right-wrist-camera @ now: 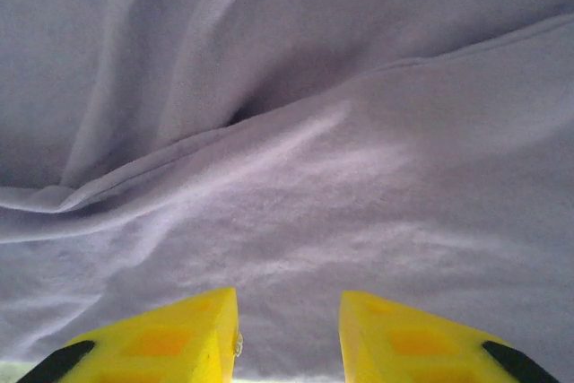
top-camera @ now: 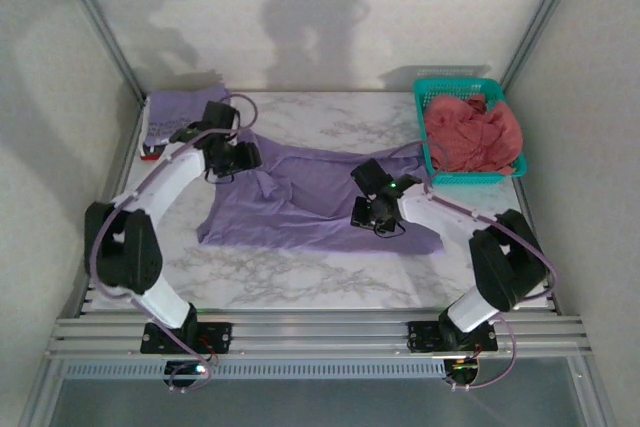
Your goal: Fold and stack the t-shirts
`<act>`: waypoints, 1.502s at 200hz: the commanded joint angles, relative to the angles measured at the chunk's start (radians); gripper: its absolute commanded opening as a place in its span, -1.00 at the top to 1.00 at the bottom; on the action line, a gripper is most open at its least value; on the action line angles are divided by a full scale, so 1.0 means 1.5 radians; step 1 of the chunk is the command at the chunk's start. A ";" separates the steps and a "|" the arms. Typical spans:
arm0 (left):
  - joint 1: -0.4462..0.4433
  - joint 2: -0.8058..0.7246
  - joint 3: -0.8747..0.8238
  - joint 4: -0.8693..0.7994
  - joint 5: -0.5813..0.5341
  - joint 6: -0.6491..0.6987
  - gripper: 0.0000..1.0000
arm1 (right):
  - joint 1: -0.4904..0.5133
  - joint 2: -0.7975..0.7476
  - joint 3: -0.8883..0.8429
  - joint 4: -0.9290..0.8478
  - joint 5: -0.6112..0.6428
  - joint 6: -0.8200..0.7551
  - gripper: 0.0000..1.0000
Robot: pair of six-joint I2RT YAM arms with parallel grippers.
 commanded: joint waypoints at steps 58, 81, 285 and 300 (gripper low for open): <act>-0.005 0.007 -0.237 0.120 0.017 -0.087 0.95 | -0.002 0.123 0.084 -0.020 -0.066 -0.062 0.51; -0.024 0.005 -0.255 0.091 -0.015 -0.095 0.95 | 0.002 0.126 0.059 -0.011 -0.074 -0.059 0.56; -0.042 -0.009 -0.203 0.067 0.039 -0.163 1.00 | 0.014 0.027 0.004 -0.019 -0.119 -0.046 0.43; -0.038 0.020 -0.212 0.059 0.036 -0.146 1.00 | 0.014 0.053 0.012 -0.007 -0.131 -0.046 0.44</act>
